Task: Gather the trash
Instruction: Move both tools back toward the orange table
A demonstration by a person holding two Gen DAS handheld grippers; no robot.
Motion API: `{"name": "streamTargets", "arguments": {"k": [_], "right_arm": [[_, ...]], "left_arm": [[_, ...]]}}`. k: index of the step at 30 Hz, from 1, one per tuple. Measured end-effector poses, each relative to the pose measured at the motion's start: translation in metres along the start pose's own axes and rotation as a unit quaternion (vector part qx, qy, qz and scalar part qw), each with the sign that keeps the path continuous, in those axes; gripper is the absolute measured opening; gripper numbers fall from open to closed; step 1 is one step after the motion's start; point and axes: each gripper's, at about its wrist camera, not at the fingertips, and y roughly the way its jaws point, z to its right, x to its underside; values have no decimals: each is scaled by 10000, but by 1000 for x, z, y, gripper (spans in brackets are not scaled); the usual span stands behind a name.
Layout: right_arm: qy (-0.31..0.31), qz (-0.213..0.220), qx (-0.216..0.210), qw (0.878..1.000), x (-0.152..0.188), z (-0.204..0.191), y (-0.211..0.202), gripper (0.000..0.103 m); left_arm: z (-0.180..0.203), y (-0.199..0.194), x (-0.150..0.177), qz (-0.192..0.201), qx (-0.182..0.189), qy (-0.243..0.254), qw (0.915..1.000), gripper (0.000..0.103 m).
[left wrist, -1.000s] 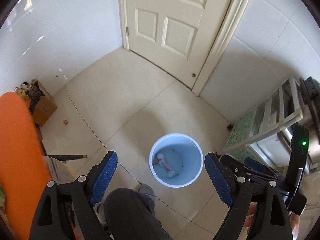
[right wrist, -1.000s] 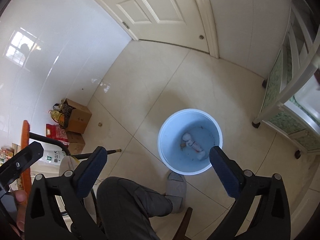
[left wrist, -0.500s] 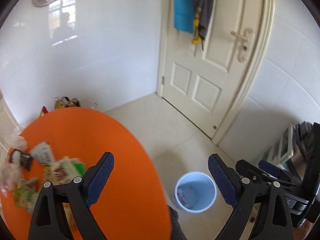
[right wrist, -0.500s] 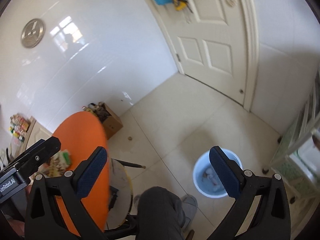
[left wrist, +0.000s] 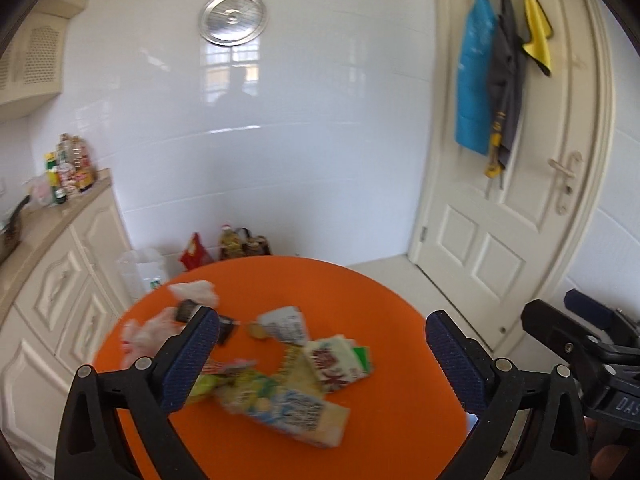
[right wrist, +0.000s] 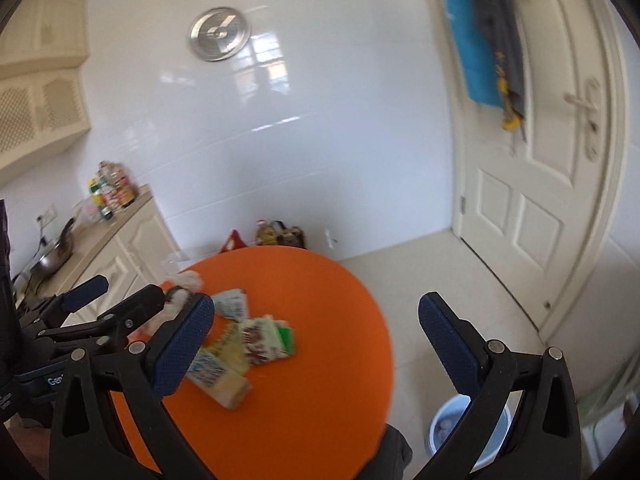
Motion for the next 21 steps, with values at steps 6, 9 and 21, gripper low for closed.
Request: {"name": "streamTargets", "arguments": {"k": [6, 9, 21], "right_arm": [[-636, 196, -576, 9961, -4, -63, -1, 103], [-854, 208, -794, 9930, -2, -84, -2, 103], [-1440, -269, -1131, 9827, 19, -119, 24, 103]], "left_arm": [[-32, -44, 27, 160, -559, -461, 9972, 102], [-40, -70, 34, 251, -787, -635, 9946, 102], [-46, -121, 54, 145, -1305, -944, 9868, 102]]}}
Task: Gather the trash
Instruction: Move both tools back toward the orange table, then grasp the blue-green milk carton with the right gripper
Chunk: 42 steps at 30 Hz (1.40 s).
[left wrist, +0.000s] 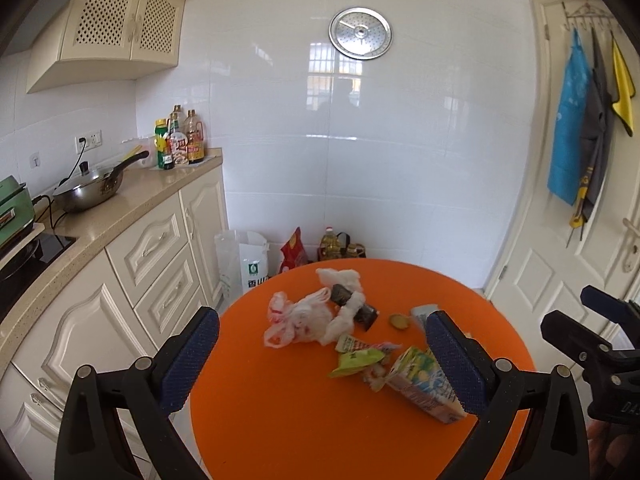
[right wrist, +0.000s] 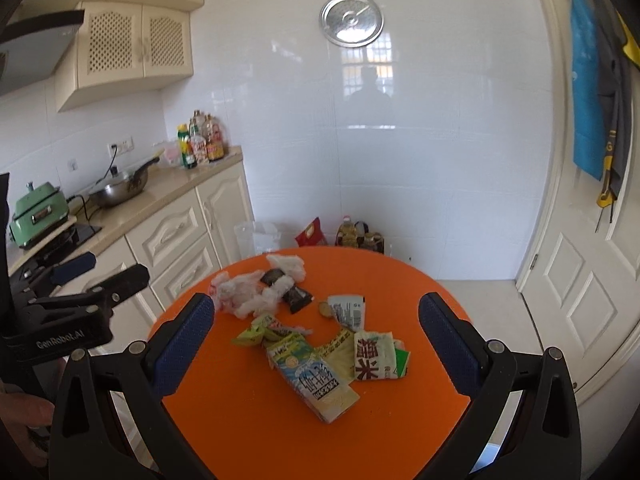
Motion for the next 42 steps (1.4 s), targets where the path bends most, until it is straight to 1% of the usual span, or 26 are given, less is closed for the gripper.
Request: {"name": "streamTargets", "arguments": {"k": [3, 5, 6, 7, 8, 10, 11, 12, 14, 16, 20, 21, 22, 23, 24, 25, 26, 27, 29, 30, 33, 38, 41, 42], "right_arm": [[-72, -404, -59, 9991, 13, 1, 25, 103], [-142, -676, -95, 9976, 24, 2, 43, 103], [-161, -843, -143, 9962, 31, 3, 53, 103], [-176, -999, -176, 9947, 37, 4, 64, 103], [-194, -1120, -203, 9933, 42, 3, 72, 103], [-242, -1380, -275, 9897, 53, 5, 92, 103], [-264, -1484, -295, 9881, 58, 5, 100, 103], [-294, -1596, -319, 9862, 62, 5, 110, 103], [-344, -1758, -384, 9831, 69, 5, 126, 103], [-444, -1942, -417, 9791, 75, 5, 143, 103], [-597, -2251, -472, 9714, 84, 5, 170, 102], [-583, -2313, -554, 9696, 86, 5, 175, 99], [-563, -2365, -662, 9678, 88, 6, 180, 89], [-535, -2410, -724, 9663, 89, 7, 184, 76], [-499, -2461, -770, 9649, 92, 7, 187, 74], [-494, -2441, -790, 9653, 93, 7, 187, 69], [-497, -2448, -868, 9644, 93, 8, 187, 56], [-492, -2462, -930, 9635, 93, 8, 187, 52], [-424, -2348, -931, 9667, 92, 12, 181, 52], [-344, -2308, -942, 9678, 90, 14, 179, 52], [-29, -2137, -972, 9720, 83, 25, 167, 52], [113, -2025, -900, 9751, 75, 36, 159, 52], [223, -2006, -834, 9759, 74, 43, 158, 52], [241, -2011, -819, 9758, 74, 45, 158, 52]], "left_arm": [[10, 5, 12, -206, -27, 28, 9998, 102], [19, 11, 13, -338, -11, 38, 9994, 102], [24, 12, 20, -410, -19, 50, 9991, 102], [28, 18, 14, -476, -24, 55, 9988, 102], [32, 21, 19, -544, -34, 63, 9985, 102], [36, 34, 9, -699, -39, 67, 9975, 102], [40, 37, 13, -768, -51, 68, 9970, 102], [38, 47, 5, -836, -63, 65, 9965, 102], [40, 58, 3, -951, -81, 48, 9954, 102], [32, 81, -14, -1067, -63, -1, 9943, 102], [34, 112, -23, -1277, -109, -10, 9917, 102], [33, 120, -25, -1310, -117, -4, 9913, 102], [29, 131, -27, -1332, -121, -4, 9910, 102], [30, 138, -29, -1367, -118, 0, 9905, 102], [29, 146, -29, -1392, -109, 0, 9902, 102], [31, 153, -29, -1420, -96, 8, 9898, 102], [33, 158, -31, -1434, -86, 22, 9896, 102], [35, 165, -33, -1448, -74, 56, 9894, 102], [40, 178, -34, -1454, -40, 131, 9893, 102], [40, 184, -28, -1456, -28, 155, 9892, 102], [46, 210, -30, -1527, 36, 266, 9879, 102], [59, 251, -25, -1634, 125, 491, 9853, 102], [66, 285, -26, -1742, 196, 498, 9833, 102], [65, 296, -24, -1772, 244, 467, 9828, 100]]}}
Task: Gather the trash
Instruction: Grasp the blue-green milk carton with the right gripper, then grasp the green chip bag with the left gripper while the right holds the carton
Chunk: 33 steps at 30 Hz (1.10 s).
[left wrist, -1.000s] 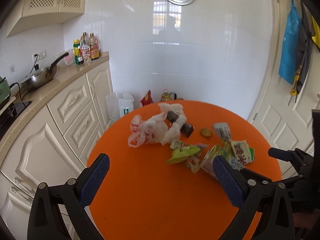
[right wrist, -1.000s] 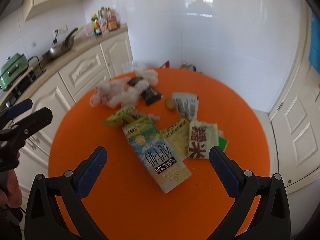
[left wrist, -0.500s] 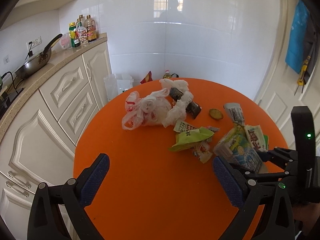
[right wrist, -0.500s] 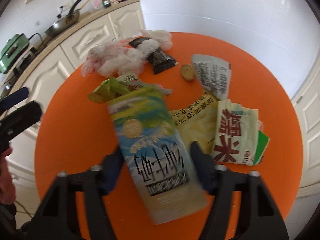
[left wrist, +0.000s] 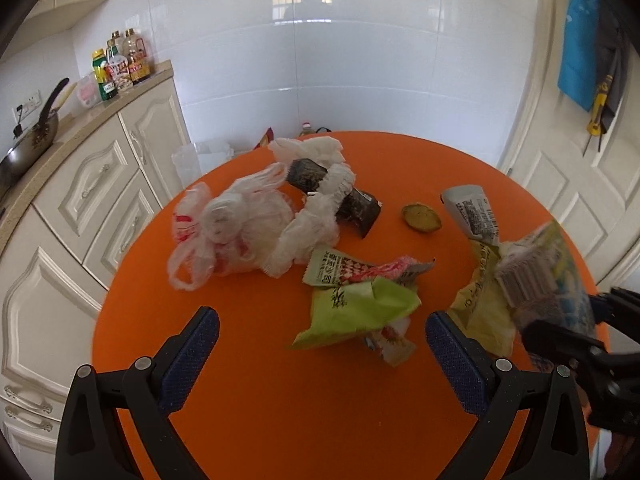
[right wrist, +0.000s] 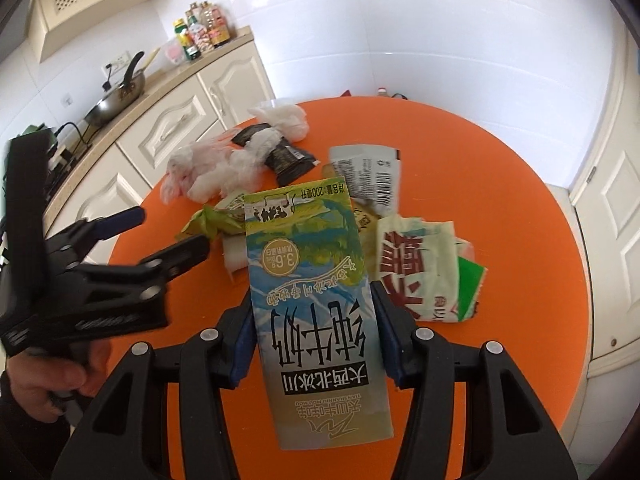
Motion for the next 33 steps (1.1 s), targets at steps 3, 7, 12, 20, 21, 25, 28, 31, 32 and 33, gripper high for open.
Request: {"name": "streamTargets", "arguments": {"k": [3, 7, 12, 20, 21, 25, 28, 31, 32, 33], "right_arm": [[68, 5, 22, 10000, 1, 5, -1, 52], [117, 39, 10, 9999, 3, 8, -5, 52], [167, 79, -2, 9998, 5, 9, -9, 52], [199, 305, -24, 9993, 9, 6, -29, 52], [203, 339, -33, 9992, 10, 7, -32, 52], [215, 525, -41, 9984, 10, 4, -46, 52], [223, 665, -40, 9975, 11, 3, -59, 52], [251, 847, -30, 9961, 12, 4, -75, 52], [268, 916, -18, 9954, 13, 4, -81, 52], [282, 967, -13, 9949, 14, 5, -86, 52]], "left_arm": [[-6, 21, -7, -124, 218, -188, 9995, 60], [-19, 34, -6, -250, 704, -469, 9961, 34], [-35, 32, -5, -169, 835, -693, 9940, 22], [-57, -1, 8, 214, 775, -727, 9941, 21], [-59, -5, 9, 260, 774, -714, 9941, 21], [-47, -31, 26, 443, 789, -629, 9939, 21], [-38, -54, 33, 624, 822, -510, 9933, 21], [-28, -76, 37, 791, 911, -380, 9920, 21], [-25, -81, 37, 832, 943, -341, 9915, 21], [-21, -88, 39, 869, 983, -305, 9909, 21]]}}
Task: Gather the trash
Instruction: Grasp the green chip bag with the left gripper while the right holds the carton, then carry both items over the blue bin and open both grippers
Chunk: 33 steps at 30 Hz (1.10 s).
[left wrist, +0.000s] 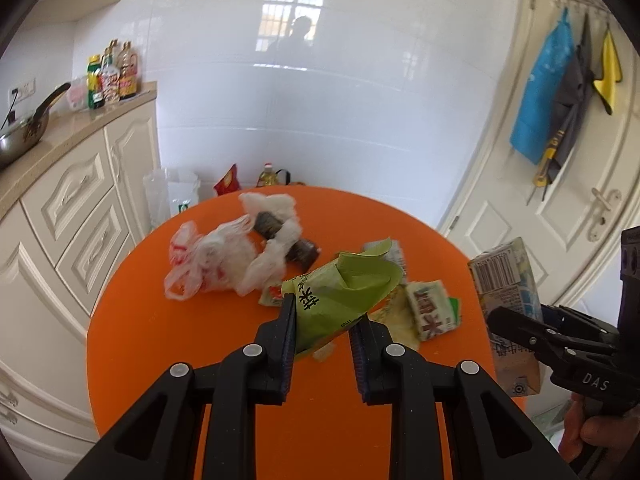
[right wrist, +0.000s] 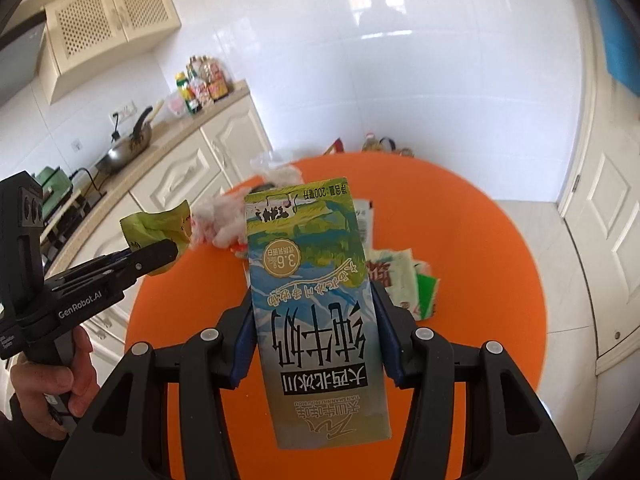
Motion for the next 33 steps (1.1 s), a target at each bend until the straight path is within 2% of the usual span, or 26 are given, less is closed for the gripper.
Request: {"name": "streamTargets", "arguments": {"k": [6, 10, 17, 22, 25, 29, 33], "right_arm": [[203, 372, 177, 9989, 1, 18, -40, 52], [418, 661, 477, 9958, 4, 41, -76, 52], [924, 1084, 1139, 9832, 20, 95, -139, 52], [1397, 1269, 1656, 9680, 41, 140, -180, 52], [1756, 1275, 1974, 9560, 63, 174, -200, 52], [2240, 1153, 2293, 9402, 97, 221, -215, 52], [2833, 931, 2334, 9255, 136, 266, -211, 52]], "left_arm": [[34, -25, -1, 170, 305, 311, 9989, 21], [64, -33, -6, 232, 590, 586, 9963, 21], [128, -20, -17, 200, 1190, 1125, 9863, 21], [177, 5, -22, -5, 1701, 1493, 9740, 21], [210, 22, -19, -236, 2043, 1694, 9638, 21], [253, 54, -7, -683, 2398, 1974, 9481, 21], [289, 91, 16, -1185, 2531, 2244, 9336, 21]]}}
